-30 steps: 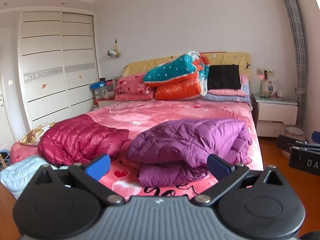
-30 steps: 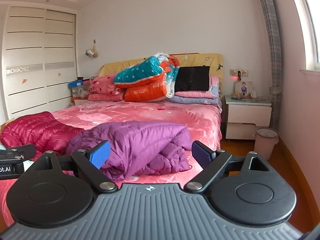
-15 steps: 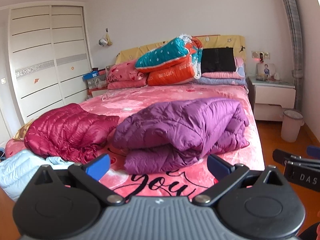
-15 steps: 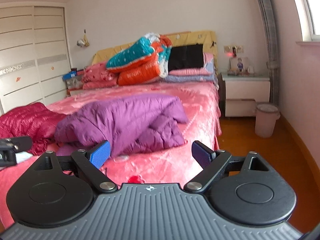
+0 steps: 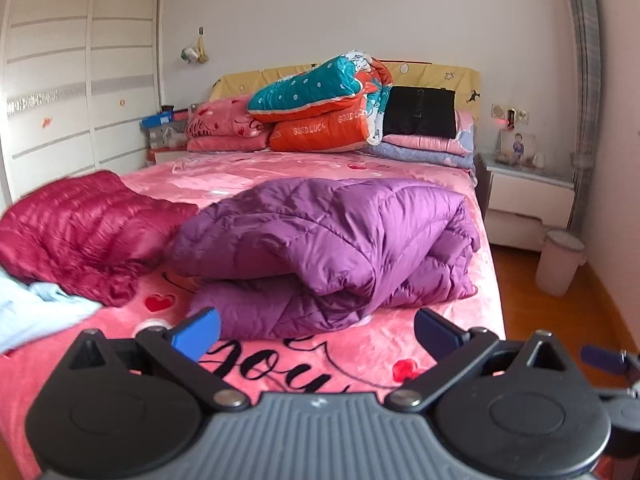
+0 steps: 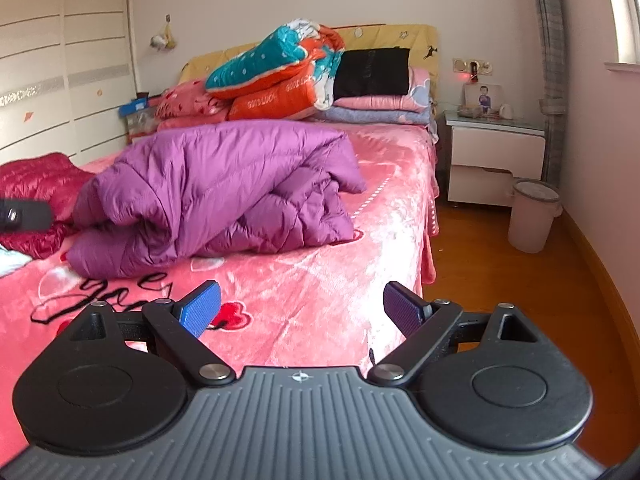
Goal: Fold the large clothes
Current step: 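Move both open grippers toward the bundled purple quilt, then close the left gripper on the purple quilt edge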
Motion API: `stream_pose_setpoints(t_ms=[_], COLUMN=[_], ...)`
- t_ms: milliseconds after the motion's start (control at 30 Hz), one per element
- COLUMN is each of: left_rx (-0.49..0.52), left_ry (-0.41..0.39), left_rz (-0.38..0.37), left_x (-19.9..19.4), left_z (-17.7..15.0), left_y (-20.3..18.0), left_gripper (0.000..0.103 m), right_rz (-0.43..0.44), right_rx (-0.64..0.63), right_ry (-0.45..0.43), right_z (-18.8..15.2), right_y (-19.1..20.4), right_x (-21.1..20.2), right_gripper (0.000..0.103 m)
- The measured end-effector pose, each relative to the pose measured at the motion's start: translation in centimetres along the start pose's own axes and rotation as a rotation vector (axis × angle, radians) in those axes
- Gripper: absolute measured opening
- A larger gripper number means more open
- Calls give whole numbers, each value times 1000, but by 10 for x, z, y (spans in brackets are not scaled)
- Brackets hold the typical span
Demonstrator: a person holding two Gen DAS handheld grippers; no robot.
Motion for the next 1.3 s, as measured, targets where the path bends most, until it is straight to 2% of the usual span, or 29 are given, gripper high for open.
stream_pose_setpoints(t_ms=[300, 500, 567, 800, 1000, 1033, 1100, 1133, 1200, 1233, 1300], left_rx=[-143, -366, -409, -491, -443, -436, -423, -418, -407, -398, -368], left_ry=[-11, 10, 28, 37, 24, 22, 24, 28, 35, 29, 3], left_rz=[-60, -76, -69, -105, -104, -101, -89, -82, -67, -66, -64], left_x=[58, 97, 109, 135, 155, 157, 159, 160, 160, 158, 151], left_z=[9, 20, 21, 21, 36, 37, 40, 41, 43, 43, 44], left_y=[9, 26, 29, 29, 17, 16, 15, 15, 16, 16, 16], left_gripper=[102, 102, 102, 102, 100, 97, 80, 75, 53, 49, 31], right_rz=[0, 10, 14, 37, 53, 54, 57, 58, 57, 56, 59], right_rx=[107, 155, 169, 220, 214, 212, 216, 220, 225, 228, 233], right_ry=[63, 95, 103, 146, 169, 171, 173, 174, 178, 182, 189], right_z=[-4, -7, -6, -10, -11, -10, -10, -10, -11, -11, -11], right_y=[-28, -36, -37, -43, -42, -41, -43, -44, -46, -47, -48], right_x=[28, 45, 51, 62, 66, 67, 68, 69, 70, 70, 70], right_gripper=[103, 103, 103, 103, 103, 103, 103, 103, 103, 103, 103])
Point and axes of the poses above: each gripper's, at about its wrist camera, not at the fingertips, and x roughly the way its jaws point, y to its left, z to its top, the point moved 1 cm from there along x, roughly the way its jaws point
